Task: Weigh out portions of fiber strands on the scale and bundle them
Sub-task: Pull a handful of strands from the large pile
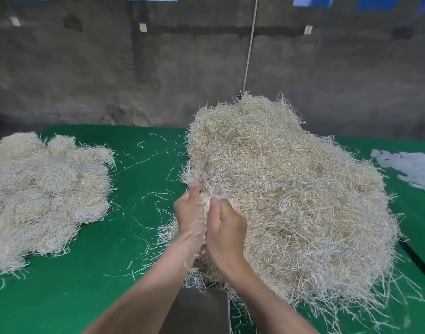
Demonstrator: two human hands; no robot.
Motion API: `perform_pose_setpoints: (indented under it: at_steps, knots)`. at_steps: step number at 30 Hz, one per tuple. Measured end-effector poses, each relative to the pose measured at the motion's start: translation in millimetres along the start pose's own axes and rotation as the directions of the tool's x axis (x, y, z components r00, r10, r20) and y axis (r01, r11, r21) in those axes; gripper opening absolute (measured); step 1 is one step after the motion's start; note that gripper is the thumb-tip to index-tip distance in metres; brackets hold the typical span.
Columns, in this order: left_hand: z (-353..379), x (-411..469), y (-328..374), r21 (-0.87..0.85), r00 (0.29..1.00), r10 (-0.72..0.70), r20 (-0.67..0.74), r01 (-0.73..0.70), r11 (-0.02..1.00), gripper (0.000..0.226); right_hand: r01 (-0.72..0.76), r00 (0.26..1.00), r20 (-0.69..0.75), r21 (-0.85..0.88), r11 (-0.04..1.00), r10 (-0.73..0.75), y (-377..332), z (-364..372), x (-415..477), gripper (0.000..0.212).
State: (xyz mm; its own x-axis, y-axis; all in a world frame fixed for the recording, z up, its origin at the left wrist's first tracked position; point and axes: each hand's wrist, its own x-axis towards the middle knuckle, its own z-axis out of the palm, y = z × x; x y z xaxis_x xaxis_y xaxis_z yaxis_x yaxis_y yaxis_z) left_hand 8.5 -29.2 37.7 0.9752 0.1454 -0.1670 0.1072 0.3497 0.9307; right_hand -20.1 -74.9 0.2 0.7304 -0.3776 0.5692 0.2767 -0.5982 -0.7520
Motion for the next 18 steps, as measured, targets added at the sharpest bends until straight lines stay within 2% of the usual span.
perform_pose_setpoints:
  at_steps: [3, 4, 6, 8, 9, 12, 14, 16, 18]
  knots:
    - [1, -16, -15, 0.16, 0.999, -0.016, 0.029, 0.012, 0.987, 0.029, -0.145, 0.982, 0.125, 0.014, 0.989, 0.142, 15, -14, 30, 0.032]
    - [1, -19, -14, 0.167, 0.998, -0.031, 0.053, 0.022, 0.986, 0.024, -0.174, 0.979, 0.11, 0.033, 0.984, 0.169, 16, -17, 30, 0.029]
    - [0, -11, -7, 0.135, 0.997, -0.014, 0.081, 0.003, 0.991, 0.029, -0.144, 0.989, -0.003, 0.066, 0.987, 0.145, 5, -9, 11, 0.033]
    - [-4, -1, -3, 0.09, 0.999, 0.02, 0.042, -0.023, 0.996, 0.036, -0.056, 0.997, -0.048, 0.0, 0.998, 0.056, -7, -1, -6, 0.035]
    - [-6, -1, -4, 0.09, 0.999, 0.018, 0.046, -0.022, 0.996, 0.036, -0.059, 0.998, -0.035, -0.004, 0.998, 0.059, -5, 0, -6, 0.037]
    - [-11, -13, -16, 0.21, 0.99, -0.075, 0.116, 0.05, 0.976, 0.036, -0.133, 0.99, 0.065, 0.122, 0.984, 0.126, 11, -13, 7, 0.041]
    - [-17, -10, -15, 0.28, 0.987, -0.008, 0.159, -0.037, 0.959, 0.036, -0.137, 0.986, 0.112, 0.167, 0.976, 0.119, 13, -25, 12, 0.032]
    - [-20, -3, -6, 0.372, 0.966, 0.143, 0.213, -0.216, 0.903, 0.041, -0.255, 0.961, 0.192, 0.343, 0.904, 0.199, 8, -36, 23, 0.005]
    - [-17, 1, 0, 0.413, 0.936, 0.218, 0.277, -0.321, 0.852, 0.05, -0.335, 0.921, 0.335, 0.432, 0.837, 0.196, 4, -41, 33, 0.045]
